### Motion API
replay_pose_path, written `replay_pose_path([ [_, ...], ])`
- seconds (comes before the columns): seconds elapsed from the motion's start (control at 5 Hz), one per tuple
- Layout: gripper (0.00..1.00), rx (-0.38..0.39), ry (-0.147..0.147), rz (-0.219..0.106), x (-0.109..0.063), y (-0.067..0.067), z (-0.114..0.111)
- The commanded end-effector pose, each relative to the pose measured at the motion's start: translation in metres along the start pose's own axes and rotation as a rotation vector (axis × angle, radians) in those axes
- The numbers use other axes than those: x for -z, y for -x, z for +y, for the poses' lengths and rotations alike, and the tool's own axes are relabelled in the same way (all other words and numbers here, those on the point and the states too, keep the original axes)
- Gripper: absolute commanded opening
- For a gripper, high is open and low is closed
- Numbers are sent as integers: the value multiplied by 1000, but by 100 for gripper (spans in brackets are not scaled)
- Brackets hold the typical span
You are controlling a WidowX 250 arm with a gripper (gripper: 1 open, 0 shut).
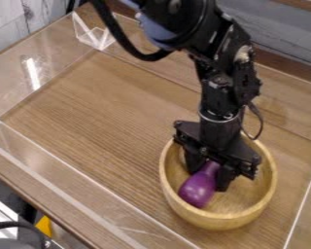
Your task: Remove the purple eggplant from inside the brown bowl and put it on the table
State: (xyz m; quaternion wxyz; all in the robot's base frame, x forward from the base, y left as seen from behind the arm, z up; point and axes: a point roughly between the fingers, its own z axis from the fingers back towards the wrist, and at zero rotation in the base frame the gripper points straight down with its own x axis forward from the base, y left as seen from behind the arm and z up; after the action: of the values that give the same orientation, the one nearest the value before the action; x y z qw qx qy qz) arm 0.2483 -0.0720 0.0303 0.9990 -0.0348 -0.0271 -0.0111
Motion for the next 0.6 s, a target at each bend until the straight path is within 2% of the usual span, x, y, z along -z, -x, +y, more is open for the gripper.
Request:
replay_pose_path([
  [0.0, 0, 31, 8, -36, -7, -14, 2],
  [0.2, 0, 52, 10, -35, -10, -20, 6],
  [0.4, 0, 72, 13, -35, -4, -20, 10],
])
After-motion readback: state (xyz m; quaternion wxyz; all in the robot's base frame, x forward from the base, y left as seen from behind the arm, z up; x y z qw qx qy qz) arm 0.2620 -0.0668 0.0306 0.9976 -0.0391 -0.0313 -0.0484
